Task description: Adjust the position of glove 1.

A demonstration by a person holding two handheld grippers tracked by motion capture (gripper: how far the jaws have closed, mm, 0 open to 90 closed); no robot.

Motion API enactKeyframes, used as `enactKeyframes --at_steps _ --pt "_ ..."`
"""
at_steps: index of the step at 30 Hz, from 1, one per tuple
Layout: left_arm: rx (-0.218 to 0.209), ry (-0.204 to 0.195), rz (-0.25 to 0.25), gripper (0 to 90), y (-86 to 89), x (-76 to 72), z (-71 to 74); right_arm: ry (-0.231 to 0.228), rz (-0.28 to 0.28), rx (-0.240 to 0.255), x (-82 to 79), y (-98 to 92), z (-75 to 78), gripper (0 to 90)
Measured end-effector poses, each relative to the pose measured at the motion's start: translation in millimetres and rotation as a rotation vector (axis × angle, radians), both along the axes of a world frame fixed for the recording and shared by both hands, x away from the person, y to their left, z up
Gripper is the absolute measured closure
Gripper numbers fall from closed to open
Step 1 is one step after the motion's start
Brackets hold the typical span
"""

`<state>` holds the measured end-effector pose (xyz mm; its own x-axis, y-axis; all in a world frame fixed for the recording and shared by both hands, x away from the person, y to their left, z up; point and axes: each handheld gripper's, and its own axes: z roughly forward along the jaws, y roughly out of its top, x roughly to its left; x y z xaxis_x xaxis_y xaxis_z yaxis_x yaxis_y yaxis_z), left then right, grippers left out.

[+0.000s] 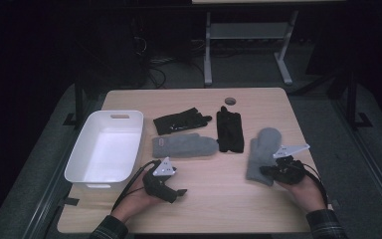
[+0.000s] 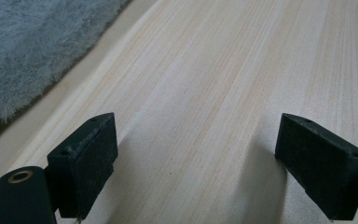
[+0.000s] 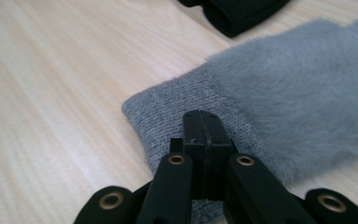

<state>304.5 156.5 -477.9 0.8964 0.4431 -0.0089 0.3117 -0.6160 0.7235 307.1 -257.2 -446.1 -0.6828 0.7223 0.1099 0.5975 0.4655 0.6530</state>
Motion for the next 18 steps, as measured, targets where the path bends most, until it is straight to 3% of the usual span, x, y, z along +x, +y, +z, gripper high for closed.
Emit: enactKeyframes --at_steps 9,14,15,18 --pt "0.000 0.000 -0.001 12.1 0.0 0.1 0.0 0.005 0.073 -0.003 -9.6 10.8 0.8 90.0" --pt "0.000 0.000 0.000 12.1 -0.1 0.1 0.0 -0.004 0.078 0.004 -9.5 11.0 3.4 90.0" --pt "0.000 0.000 0.000 12.1 -0.1 0.1 0.0 -0.021 0.073 0.027 -7.6 8.9 6.6 90.0" --pt "0.000 -0.001 0.000 12.1 -0.2 0.3 0.0 -0.038 0.062 0.026 -3.2 5.7 9.7 90.0"
